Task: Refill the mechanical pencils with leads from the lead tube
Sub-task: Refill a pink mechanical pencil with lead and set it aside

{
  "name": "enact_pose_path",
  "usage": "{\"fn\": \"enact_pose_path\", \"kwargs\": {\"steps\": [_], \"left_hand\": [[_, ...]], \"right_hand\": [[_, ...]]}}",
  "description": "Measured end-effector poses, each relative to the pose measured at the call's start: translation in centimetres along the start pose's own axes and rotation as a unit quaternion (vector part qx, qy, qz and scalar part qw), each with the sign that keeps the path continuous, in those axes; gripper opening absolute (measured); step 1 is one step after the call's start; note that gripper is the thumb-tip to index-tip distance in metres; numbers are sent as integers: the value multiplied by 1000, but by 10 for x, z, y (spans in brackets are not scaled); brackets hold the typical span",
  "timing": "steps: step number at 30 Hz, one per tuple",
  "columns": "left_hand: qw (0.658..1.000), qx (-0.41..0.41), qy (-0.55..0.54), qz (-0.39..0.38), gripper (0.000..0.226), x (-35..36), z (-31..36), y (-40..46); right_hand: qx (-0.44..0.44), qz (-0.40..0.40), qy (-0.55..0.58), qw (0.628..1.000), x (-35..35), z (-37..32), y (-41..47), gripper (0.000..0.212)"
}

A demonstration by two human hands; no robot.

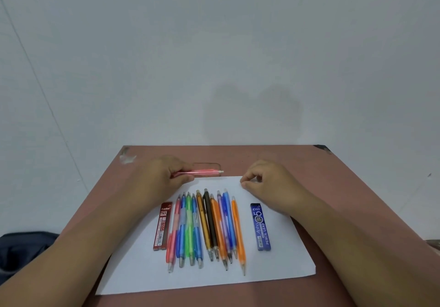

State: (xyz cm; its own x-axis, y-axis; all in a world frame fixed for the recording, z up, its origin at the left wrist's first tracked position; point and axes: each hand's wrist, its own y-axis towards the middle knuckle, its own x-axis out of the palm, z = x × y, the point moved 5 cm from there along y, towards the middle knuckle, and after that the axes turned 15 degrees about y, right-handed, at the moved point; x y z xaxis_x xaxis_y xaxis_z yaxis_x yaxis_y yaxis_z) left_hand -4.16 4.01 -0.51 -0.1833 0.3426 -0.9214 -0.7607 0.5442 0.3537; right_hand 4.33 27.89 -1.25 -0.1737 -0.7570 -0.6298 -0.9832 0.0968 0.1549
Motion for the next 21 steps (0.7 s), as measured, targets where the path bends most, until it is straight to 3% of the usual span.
{"fn": "enact_pose_path", "kwargs": {"steps": [7,17,21], "left_hand": [[1000,11,5,-16,28,4,-1,2],[1000,15,7,-9,29,4,-4,2],[1000,16,1,-13,26,5,-3,2]], "right_hand": [[-1,-5,12,1000,-1,3,1,10],[-109,-29,-128,985,-7,-10,0,20],[-86,-57,-129,986,-2,-9,0,25]]}}
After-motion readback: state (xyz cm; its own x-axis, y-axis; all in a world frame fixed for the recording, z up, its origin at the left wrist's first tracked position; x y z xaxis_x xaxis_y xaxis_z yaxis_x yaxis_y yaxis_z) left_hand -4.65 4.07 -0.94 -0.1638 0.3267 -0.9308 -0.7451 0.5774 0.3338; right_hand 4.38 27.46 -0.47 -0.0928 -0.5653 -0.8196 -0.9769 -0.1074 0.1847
